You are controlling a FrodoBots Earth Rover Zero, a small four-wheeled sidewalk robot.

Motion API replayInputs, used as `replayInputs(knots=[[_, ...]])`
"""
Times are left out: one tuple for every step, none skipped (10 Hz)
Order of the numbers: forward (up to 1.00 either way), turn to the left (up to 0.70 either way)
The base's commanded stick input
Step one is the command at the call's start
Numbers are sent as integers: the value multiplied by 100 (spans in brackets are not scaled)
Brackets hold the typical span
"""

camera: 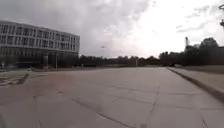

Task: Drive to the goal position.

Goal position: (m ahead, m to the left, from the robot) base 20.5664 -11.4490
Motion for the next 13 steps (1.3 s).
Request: replayInputs(knots=[[70, -1], [70, -1], [70, -1], [70, -1], [70, -1], [70, -1], [70, -1], [70, -1], [70, -1], [70, -1], [70, -1], [70, -1], [70, -1]])
